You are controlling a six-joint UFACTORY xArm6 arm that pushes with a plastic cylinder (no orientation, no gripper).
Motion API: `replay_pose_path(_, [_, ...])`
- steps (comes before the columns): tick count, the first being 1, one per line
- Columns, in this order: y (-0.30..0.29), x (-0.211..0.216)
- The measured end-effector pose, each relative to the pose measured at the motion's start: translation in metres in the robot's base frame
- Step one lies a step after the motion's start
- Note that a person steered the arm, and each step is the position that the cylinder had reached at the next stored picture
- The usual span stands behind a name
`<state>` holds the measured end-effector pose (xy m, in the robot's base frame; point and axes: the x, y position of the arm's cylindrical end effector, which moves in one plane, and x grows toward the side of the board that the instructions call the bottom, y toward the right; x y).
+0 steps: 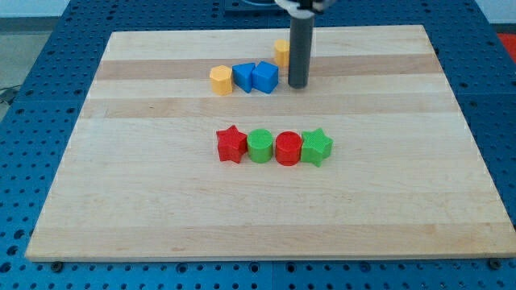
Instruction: Move the yellow hexagon diagonally top left of the blue triangle
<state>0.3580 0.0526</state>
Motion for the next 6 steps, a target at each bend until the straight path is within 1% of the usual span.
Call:
replay_pose_path(1, [-0.006, 0.033])
replay_pose_path(4, [-0.113, 0.037])
replay_pose_path(5, [-0.138, 0.041])
replay_pose_path(6, [-0.138, 0.034])
